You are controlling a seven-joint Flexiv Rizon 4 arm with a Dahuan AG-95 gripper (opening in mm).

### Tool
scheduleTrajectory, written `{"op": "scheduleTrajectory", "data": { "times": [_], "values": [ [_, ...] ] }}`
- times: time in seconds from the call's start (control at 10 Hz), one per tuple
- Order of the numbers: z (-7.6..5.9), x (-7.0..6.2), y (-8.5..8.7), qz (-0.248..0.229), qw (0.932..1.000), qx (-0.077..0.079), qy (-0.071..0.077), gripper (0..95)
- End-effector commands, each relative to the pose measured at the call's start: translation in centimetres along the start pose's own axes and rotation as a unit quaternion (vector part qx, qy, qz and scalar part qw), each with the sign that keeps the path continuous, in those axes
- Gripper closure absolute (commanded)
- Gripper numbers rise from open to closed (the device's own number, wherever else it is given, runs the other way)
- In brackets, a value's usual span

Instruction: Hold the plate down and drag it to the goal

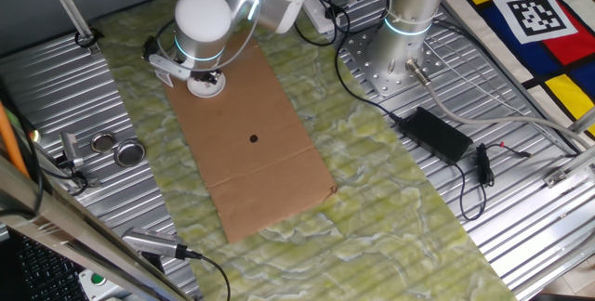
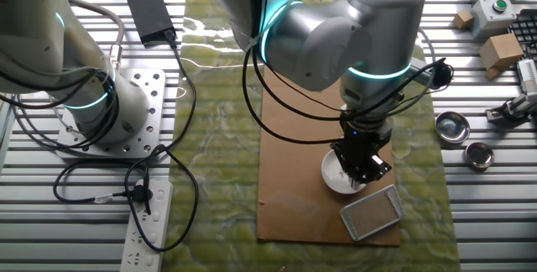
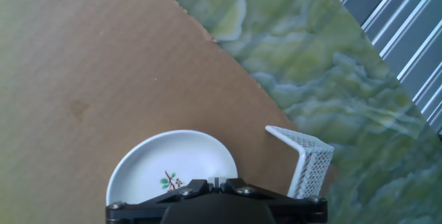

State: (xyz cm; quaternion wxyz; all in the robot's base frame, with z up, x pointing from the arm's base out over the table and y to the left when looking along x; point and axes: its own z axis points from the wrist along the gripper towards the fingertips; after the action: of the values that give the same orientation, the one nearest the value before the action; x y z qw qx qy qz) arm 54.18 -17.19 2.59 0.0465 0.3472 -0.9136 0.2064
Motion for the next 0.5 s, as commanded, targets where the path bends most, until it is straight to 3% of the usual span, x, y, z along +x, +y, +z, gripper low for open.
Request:
{"op": "scheduleTrajectory", "data": {
  "times": [0.1, 0.5],
  "values": [
    [0.05, 0.02, -0.27, 0.001, 1.0000, 0.002, 0.000, 95.0],
    [0.39, -0.01, -0.74, -0.002, 1.0000, 0.003, 0.000, 95.0]
  ]
}}
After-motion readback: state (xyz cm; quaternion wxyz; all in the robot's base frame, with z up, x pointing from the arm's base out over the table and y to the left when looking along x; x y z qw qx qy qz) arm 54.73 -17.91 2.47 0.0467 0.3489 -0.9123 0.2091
